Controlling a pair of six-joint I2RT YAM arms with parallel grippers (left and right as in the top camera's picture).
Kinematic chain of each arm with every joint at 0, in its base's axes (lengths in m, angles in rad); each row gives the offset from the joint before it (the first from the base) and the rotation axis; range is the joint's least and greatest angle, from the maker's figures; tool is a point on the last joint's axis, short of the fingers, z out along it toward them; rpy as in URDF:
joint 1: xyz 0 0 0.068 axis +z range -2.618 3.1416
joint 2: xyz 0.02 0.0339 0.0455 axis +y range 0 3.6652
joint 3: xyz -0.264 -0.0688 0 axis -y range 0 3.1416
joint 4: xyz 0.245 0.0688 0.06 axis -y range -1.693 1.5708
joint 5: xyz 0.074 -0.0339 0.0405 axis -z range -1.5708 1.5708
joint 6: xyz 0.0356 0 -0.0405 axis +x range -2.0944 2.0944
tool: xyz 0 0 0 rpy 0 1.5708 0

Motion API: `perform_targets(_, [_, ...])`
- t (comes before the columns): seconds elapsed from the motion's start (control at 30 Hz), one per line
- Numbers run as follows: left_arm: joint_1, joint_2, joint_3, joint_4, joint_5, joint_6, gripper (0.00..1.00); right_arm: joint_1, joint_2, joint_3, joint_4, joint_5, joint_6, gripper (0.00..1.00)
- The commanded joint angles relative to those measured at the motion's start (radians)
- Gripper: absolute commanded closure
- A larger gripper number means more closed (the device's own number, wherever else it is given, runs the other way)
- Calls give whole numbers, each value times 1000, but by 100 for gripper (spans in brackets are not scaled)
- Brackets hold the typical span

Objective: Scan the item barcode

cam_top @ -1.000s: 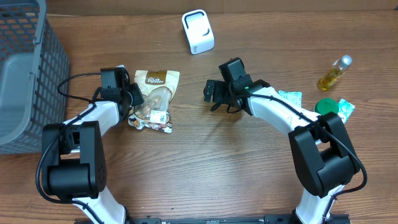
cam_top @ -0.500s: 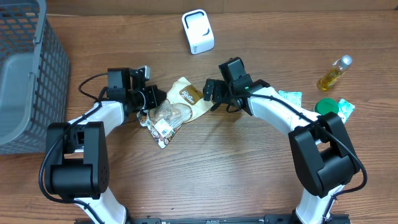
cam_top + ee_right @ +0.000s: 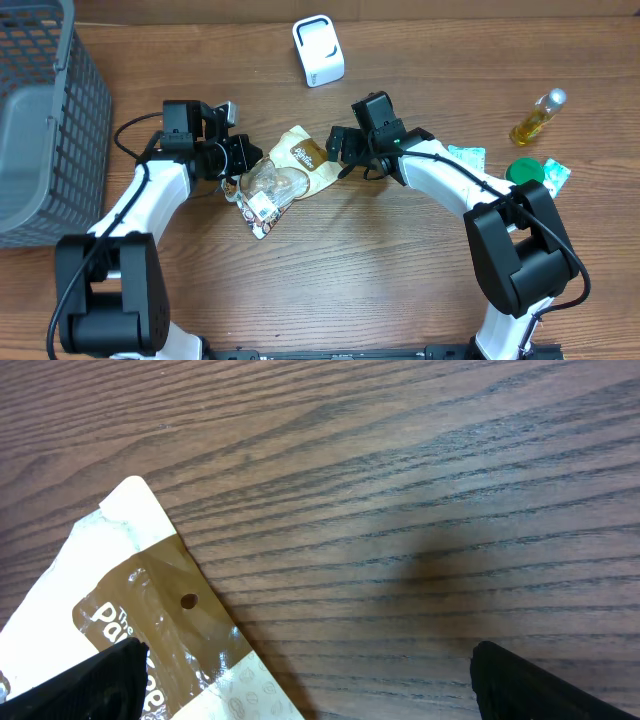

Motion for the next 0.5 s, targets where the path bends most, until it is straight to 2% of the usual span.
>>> perform_targets(0.0, [0, -37, 46, -112, -132, 20, 96, -5, -16, 1, 14, 2, 4, 0])
perform_targets(0.17, [0, -34, 81, -282, -195, 39, 96, -6, -16, 1, 86, 2, 3, 0])
perform_targets(0.37, [-6, -33, 81, -380, -250, 92, 96, -6, -16, 1, 124, -19, -69, 0])
perform_targets(0.47, [-25, -30, 81, -397, -311, 126, 96, -6, -15, 1, 135, -105, -127, 0])
